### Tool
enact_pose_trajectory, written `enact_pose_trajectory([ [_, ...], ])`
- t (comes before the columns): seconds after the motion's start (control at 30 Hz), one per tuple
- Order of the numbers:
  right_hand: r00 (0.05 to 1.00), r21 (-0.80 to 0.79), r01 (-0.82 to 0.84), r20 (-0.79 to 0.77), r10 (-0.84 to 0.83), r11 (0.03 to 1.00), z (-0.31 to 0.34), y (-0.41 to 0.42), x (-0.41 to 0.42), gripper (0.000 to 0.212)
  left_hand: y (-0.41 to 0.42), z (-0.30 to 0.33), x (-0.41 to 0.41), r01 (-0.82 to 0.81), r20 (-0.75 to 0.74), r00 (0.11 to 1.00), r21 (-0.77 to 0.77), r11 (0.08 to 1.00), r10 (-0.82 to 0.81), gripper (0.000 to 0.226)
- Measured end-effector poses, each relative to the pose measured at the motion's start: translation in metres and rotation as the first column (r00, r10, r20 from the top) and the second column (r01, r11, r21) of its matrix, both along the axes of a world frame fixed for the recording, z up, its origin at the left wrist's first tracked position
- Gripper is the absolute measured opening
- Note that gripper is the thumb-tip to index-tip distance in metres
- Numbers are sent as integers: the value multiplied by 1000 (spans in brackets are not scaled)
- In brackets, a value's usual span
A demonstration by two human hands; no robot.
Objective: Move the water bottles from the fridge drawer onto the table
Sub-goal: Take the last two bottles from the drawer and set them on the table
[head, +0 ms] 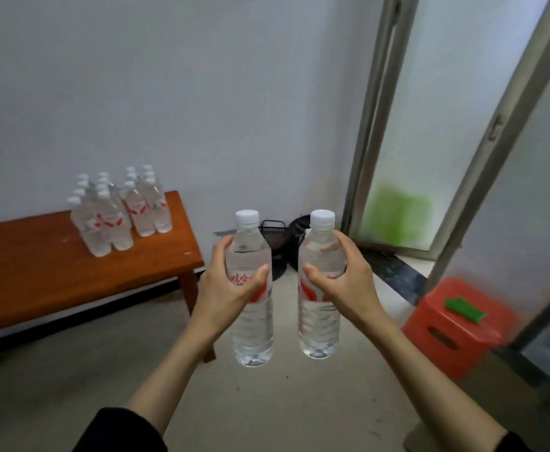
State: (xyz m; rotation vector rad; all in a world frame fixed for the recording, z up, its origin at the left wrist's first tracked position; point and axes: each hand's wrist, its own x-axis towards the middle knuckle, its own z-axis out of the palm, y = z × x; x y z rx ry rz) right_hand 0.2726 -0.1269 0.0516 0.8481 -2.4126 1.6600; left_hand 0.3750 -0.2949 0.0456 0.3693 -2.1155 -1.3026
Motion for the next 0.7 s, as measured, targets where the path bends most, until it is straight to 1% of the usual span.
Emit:
enact_pose_trajectory([
  [0.13, 989, 29, -147, -3, 147, 989, -5, -90, 0, 63, -75, -3, 23, -134, 7, 991, 33, 990, 134, 70],
  [0.27, 969, 75, -248, 12, 248, 966, -15, -170, -11, 68, -141, -13, 28, -226, 52, 974, 60, 972, 223, 68],
  [0.33, 961, 89, -278, 14, 278, 957, -18, -197, -19, 71, -163, -15, 25, -247, 81, 967, 56, 967, 242, 71],
  [0.47, 936, 123, -352, 24, 352, 928, -27, -268, -54, 68, -230, -27, -2, -300, 158, 942, -2, 954, 296, 78],
  [0.53, 927, 132, -376, 43, 374, 917, -32, -306, -76, 72, -269, -35, -23, -331, 199, 923, -25, 943, 330, 82],
  [0.6, 920, 152, -392, 65, 386, 907, -35, -340, -98, 76, -305, -41, -44, -367, 245, 900, -15, 930, 360, 87],
  [0.7, 907, 198, -422, 87, 413, 885, -39, -387, -128, 80, -351, -48, -74, -411, 291, 870, -21, 911, 399, 89],
])
